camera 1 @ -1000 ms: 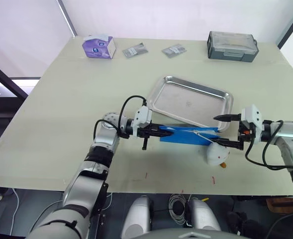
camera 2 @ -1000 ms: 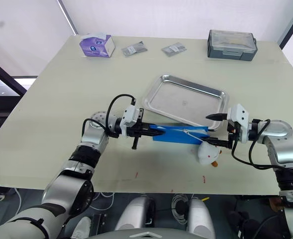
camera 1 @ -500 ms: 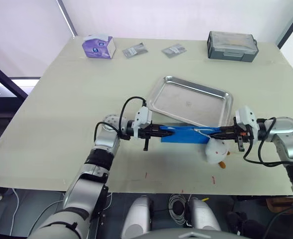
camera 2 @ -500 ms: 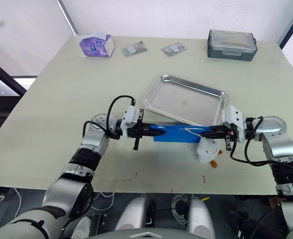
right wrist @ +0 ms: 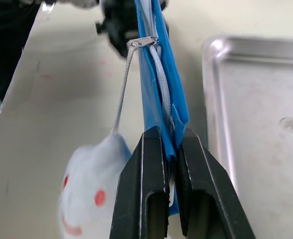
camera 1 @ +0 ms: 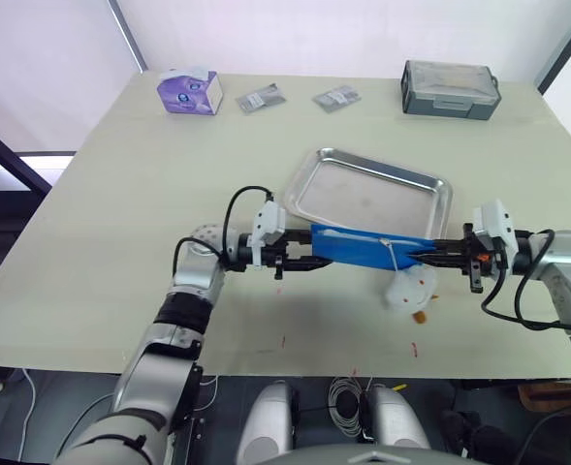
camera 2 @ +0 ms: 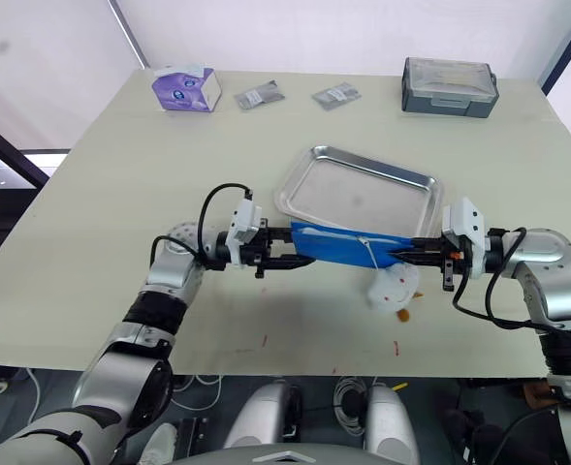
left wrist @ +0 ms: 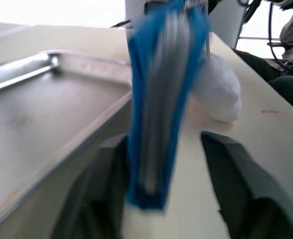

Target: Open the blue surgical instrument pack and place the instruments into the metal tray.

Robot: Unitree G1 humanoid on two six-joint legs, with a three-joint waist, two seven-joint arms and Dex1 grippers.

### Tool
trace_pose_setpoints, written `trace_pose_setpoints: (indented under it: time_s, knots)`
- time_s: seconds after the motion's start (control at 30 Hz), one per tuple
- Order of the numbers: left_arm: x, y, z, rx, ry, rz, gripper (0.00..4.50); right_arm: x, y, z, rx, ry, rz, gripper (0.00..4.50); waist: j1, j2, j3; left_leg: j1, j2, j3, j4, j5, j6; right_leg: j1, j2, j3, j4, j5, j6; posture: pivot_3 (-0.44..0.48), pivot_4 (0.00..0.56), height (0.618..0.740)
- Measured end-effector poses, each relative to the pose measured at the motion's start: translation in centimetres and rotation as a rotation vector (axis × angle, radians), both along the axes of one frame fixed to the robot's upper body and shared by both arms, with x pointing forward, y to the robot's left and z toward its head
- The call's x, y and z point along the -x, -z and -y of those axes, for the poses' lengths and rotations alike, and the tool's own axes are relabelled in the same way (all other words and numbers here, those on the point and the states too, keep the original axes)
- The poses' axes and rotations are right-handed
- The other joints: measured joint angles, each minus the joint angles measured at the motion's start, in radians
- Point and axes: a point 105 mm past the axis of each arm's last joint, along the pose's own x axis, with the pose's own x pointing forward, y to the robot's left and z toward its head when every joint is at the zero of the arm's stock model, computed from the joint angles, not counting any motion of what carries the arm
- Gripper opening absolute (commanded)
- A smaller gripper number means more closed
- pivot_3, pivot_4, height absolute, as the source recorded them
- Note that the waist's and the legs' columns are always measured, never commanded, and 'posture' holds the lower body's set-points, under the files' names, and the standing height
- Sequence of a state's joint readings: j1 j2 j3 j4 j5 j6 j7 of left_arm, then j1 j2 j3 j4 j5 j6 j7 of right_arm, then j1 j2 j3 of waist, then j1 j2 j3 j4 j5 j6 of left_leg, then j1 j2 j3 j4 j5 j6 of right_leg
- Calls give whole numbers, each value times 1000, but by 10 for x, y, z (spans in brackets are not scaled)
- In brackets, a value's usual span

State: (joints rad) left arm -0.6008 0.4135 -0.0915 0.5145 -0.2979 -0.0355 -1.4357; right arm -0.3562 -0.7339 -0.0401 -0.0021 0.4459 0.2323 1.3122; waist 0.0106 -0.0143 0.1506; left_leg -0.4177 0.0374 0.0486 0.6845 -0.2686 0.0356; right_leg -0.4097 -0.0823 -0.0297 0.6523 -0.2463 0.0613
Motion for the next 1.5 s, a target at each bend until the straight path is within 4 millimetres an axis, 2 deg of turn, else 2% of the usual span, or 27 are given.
trace_pose_setpoints:
  time_s: [0.03, 0.07, 0.2, 0.3, 0.4, 0.53, 0.57, 0.67, 0.87, 0.97, 1.0, 1.03, 1.17, 1.2, 1.23, 1.37, 1.5]
  knots:
    - [0, 2, -6, -4, -16, -12, 3854, 0, 0, 0, -6, 6, -1, 0, -1, 0, 0, 0, 0, 0, 0, 0, 0, 0, 0, 0, 0, 0, 0, 0, 150, 727]
    - [3, 4, -16, -15, -37, -31, 4384, 2, -1, 0, -12, 13, -2, 0, 1, 0, 0, 0, 0, 0, 0, 0, 0, 0, 0, 0, 0, 0, 0, 0, 150, 727]
    - [36, 9, -42, -40, -12, -150, 4466, 6, 8, -1, -20, 25, -26, 0, 0, 0, 0, 0, 1, -1, -1, 0, 0, 0, -1, 1, 0, 0, 0, 0, 150, 727]
    - [55, 4, -34, -27, 65, -196, 4466, 7, 12, -4, -22, 19, -40, 0, 9, 1, 1, 0, 0, -2, 0, 0, 0, 0, -2, 1, 0, 0, 0, 0, 150, 727]
    - [65, -5, -6, 4, 139, -165, 4466, 8, 15, -14, -28, -4, -39, 0, 7, 1, 1, 0, -1, -2, 0, 0, 0, 0, -2, 1, 0, 0, 0, 0, 150, 727]
    - [65, -2, 32, 54, 147, -141, 4466, 7, 17, -16, -25, -6, -38, 0, 3, 1, 1, 1, 0, -1, 0, 0, 0, 0, -1, 2, 0, 0, 0, 0, 150, 727]
    - [65, -1, 35, 59, 143, -137, 4466, 6, 18, -16, -25, -4, -39, 0, 3, 1, 0, 1, -1, -1, 0, 0, 0, 0, -1, 2, 1, 0, 0, 0, 150, 727]
    - [65, 11, 79, 72, 178, -109, 4466, 0, 17, -15, -22, 3, -33, 0, 4, 1, 1, 1, -1, 0, 0, 0, 0, 0, -1, 2, 0, 0, 0, 0, 150, 727]
    - [50, 22, 100, 44, 138, -55, 4466, -2, 21, -12, -19, 21, -42, 0, 3, 1, 1, 1, -1, 1, 0, 0, 0, 0, -1, 2, 0, 0, 0, 0, 150, 727]
    - [47, 29, 106, 32, 128, -48, 3783, -3, 22, -11, -9, 28, -42, 0, 3, 1, 1, 1, -1, 1, 0, 0, 0, 0, -1, 2, 0, 0, 0, 0, 150, 727]
    - [46, 29, 108, 40, 120, -52, 3430, -3, 22, -11, -6, 29, -42, 0, 3, 1, 1, 1, -1, 0, 0, 0, 0, 0, -1, 2, 0, 0, 0, 0, 150, 727]
    - [47, 29, 110, 45, 120, -53, 2814, -3, 22, -11, -6, 29, -42, 0, 3, 1, 1, 1, -1, 0, 0, 0, 0, 0, -1, 2, 0, 0, 0, 0, 150, 727]
    - [49, 31, 111, 55, 115, -60, 923, -3, 23, -11, -4, 29, -42, 0, 3, 1, 1, 1, -1, 0, 0, 0, 0, 0, -1, 2, 0, 0, 0, 0, 150, 727]
    - [49, 31, 112, 59, 108, -64, 703, -3, 23, -11, -3, 29, -42, 0, 3, 1, 1, 1, -1, 0, 0, 0, 0, 0, -1, 2, 0, 0, 0, 0, 150, 727]
    - [50, 32, 114, 69, 101, -71, 12, -3, 22, -10, -3, 32, -41, 0, 3, 1, 1, 1, -1, 0, 0, 0, 0, 0, -1, 2, 0, 0, 0, 0, 150, 727]
    - [50, 32, 117, 84, 82, -86, 12, -4, 23, -9, -5, 38, -45, 0, 3, 1, 1, 1, -1, 0, 0, 0, 0, 0, -1, 2, 0, 0, 0, 0, 150, 727]
    - [53, 25, 104, 62, 95, -84, 12, -4, 23, -9, -7, 33, -44, 0, 1, 1, 1, 1, 0, -1, 0, 0, 0, 0, -1, 2, 0, 0, 0, 0, 150, 727]
